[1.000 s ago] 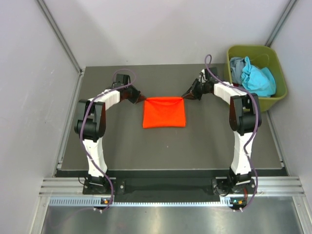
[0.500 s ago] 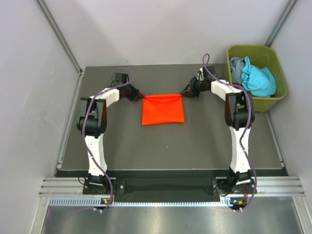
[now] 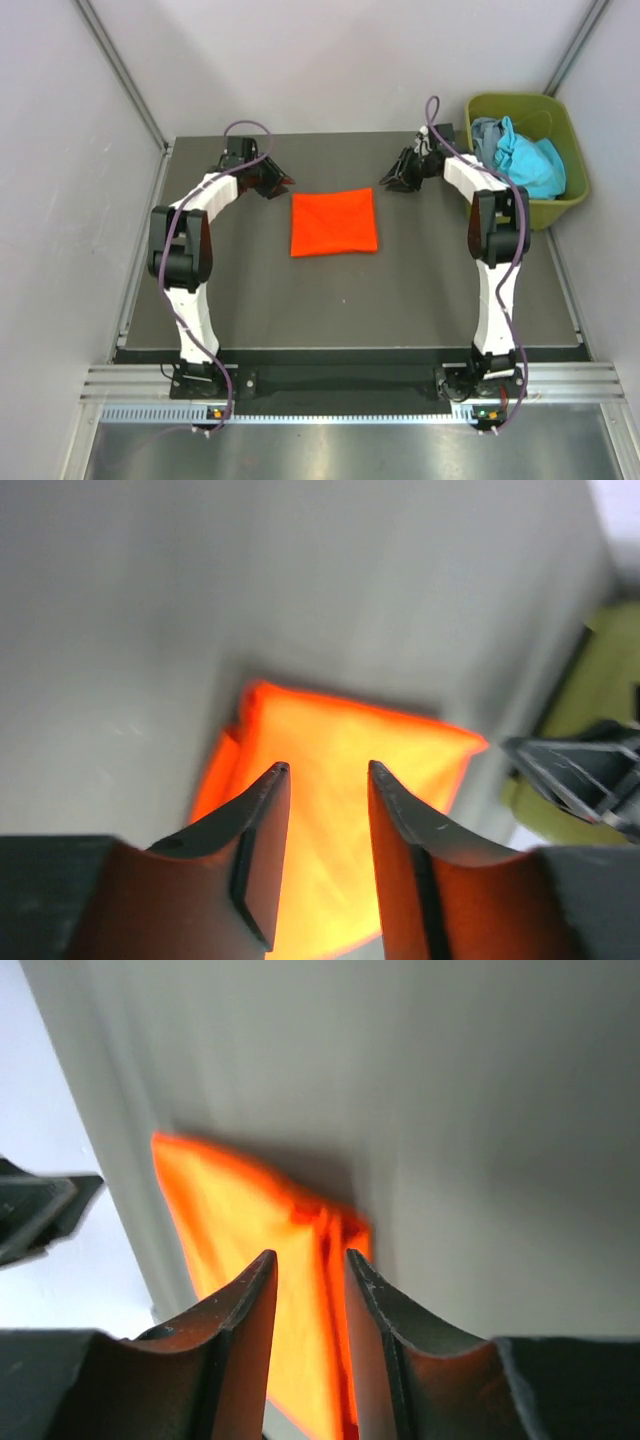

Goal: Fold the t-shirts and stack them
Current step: Fold the tshirt

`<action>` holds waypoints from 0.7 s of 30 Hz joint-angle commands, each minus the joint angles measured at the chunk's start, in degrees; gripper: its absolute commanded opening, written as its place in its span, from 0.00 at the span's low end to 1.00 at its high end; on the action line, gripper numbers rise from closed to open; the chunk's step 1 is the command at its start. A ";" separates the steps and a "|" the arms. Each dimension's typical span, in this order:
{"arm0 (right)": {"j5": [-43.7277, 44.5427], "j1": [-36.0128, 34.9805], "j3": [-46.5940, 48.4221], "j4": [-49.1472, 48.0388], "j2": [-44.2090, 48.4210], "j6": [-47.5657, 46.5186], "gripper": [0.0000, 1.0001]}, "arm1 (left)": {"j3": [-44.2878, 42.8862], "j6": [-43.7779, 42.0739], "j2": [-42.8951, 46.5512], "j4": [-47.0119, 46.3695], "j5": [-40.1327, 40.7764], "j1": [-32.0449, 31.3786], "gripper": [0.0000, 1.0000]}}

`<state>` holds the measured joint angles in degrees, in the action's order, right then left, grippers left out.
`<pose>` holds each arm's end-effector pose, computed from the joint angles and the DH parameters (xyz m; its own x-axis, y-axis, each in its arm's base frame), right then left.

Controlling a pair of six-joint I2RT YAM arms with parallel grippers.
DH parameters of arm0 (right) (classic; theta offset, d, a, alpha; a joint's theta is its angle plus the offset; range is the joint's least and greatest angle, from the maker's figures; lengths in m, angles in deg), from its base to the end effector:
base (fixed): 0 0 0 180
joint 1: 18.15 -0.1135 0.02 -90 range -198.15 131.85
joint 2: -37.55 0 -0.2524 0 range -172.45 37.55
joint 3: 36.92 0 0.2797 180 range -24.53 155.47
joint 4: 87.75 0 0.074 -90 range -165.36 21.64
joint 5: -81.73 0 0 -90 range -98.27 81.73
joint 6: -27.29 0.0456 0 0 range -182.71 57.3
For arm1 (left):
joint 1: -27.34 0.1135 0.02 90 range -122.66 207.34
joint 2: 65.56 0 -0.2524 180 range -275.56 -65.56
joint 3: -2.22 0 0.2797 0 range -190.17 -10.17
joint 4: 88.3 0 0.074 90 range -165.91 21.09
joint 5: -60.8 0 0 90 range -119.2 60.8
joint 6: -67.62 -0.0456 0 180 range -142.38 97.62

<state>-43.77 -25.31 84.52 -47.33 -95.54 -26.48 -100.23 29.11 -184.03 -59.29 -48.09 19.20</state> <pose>0.5272 0.0929 0.1537 -0.9006 0.3718 -0.2251 0.0950 0.6738 0.7328 0.4849 -0.0843 0.1753 -0.7181 -0.6452 -0.2608 -0.3236 0.6414 -0.6956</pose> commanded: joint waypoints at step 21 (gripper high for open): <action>-6.86 -5.86 -22.57 -49.21 -3.13 19.59 0.10 | 19.66 17.08 -10.54 -58.12 -15.20 -1.44 0.25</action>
<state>-50.79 -33.74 62.86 -91.35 -98.28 -6.54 -79.33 47.18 -193.36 -111.57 -61.93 15.90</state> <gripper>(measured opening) 0.101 0.259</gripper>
